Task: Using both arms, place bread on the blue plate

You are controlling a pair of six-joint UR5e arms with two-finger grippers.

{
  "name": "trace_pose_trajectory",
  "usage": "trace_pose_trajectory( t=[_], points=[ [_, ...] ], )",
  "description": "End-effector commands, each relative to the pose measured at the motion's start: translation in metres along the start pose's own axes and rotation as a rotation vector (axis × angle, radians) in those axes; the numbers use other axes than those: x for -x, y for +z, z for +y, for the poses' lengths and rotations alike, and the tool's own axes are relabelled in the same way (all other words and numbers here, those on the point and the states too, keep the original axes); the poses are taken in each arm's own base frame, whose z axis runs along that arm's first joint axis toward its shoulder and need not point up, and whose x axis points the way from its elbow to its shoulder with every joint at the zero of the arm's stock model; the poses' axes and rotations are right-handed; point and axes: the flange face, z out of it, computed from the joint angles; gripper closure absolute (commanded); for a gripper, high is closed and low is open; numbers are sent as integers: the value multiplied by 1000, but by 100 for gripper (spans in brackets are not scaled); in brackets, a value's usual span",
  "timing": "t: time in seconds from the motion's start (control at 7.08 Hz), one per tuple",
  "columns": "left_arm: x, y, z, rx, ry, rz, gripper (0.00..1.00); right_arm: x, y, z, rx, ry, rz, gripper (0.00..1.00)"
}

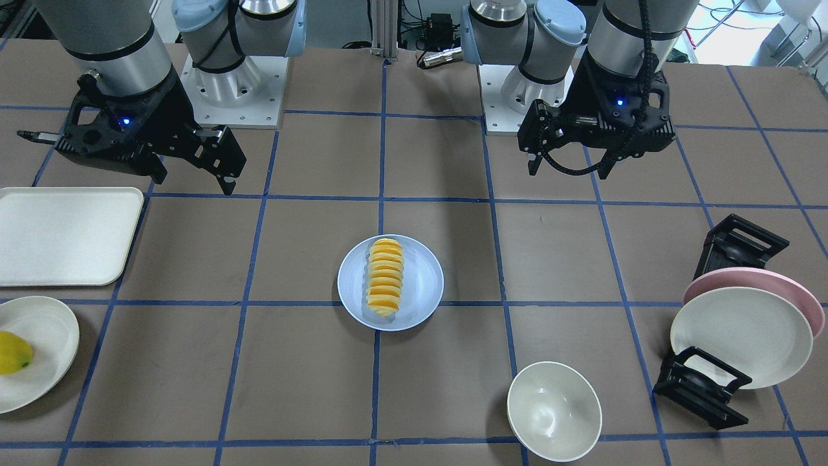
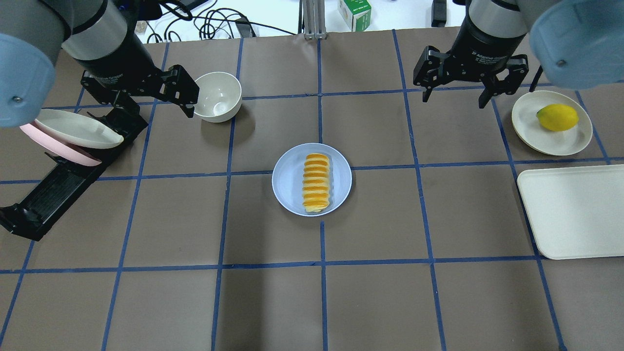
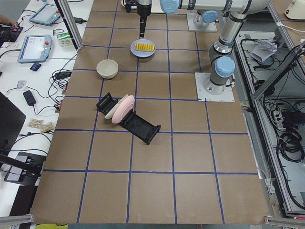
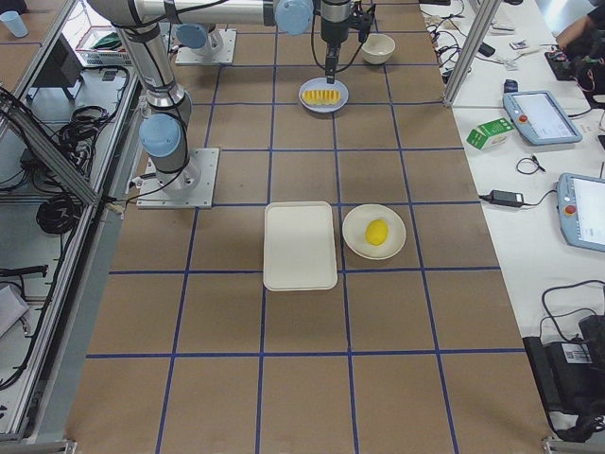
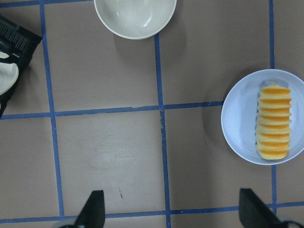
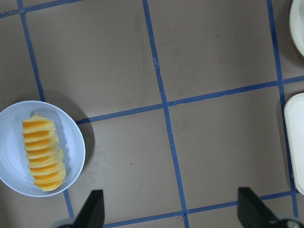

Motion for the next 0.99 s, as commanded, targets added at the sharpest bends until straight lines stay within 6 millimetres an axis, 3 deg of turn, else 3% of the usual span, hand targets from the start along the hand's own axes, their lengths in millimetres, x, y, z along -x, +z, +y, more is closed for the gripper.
trace_pose_trajectory(
  t=[0.0,0.85],
  points=[
    [0,0,0,0,0,0,0,2,-6,6,7,-18,-34,0],
    [0,0,0,2,0,2,0,-7,-9,17,38,-63,35,0]
  ],
)
